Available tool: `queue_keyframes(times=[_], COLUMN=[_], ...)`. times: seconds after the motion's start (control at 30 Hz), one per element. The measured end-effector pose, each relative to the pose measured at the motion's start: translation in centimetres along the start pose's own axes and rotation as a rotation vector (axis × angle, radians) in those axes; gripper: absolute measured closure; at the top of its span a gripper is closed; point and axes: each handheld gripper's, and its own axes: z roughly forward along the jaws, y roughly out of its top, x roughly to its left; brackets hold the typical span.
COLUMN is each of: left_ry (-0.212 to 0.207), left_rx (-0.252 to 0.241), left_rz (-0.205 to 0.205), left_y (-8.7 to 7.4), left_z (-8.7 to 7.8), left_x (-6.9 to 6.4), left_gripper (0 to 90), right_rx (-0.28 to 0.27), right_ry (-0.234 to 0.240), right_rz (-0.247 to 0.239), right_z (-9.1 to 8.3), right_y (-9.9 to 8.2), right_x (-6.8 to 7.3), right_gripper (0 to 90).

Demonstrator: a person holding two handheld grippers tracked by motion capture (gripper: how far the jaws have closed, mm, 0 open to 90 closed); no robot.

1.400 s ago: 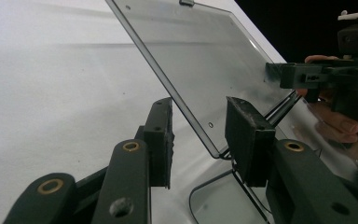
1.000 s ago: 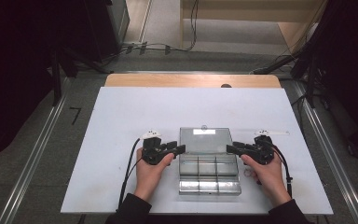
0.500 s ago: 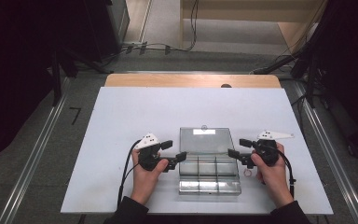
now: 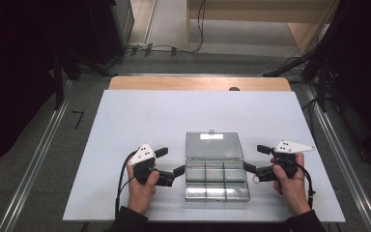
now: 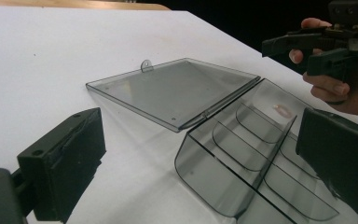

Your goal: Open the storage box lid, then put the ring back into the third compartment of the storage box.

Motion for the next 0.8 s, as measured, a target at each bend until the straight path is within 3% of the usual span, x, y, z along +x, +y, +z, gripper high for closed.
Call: queue_keyframes(times=[0.23, 0.43, 0.8], left_ry=[0.011, 0.029, 0.055], left_rx=[-0.016, -0.02, -0.024], left_rz=[0.023, 0.001, 0.005], left_y=[-0.6, -1.2, -2.1], left_z=[-1.8, -3.6, -6.1], left_x=[0.2, 1.0, 1.7], left_gripper=[0.6, 0.6, 0.6], right_rx=[-0.001, -0.003, 0.008], right_ry=[-0.029, -0.07, -0.104], right_rz=[-0.023, -0.024, -0.022], right_z=[-1.4, -1.9, -2.6], right_y=[-0.4, -0.8, -1.3], right_x=[0.0, -0.3, -0.8], right_gripper=[0.0, 0.0, 0.0])
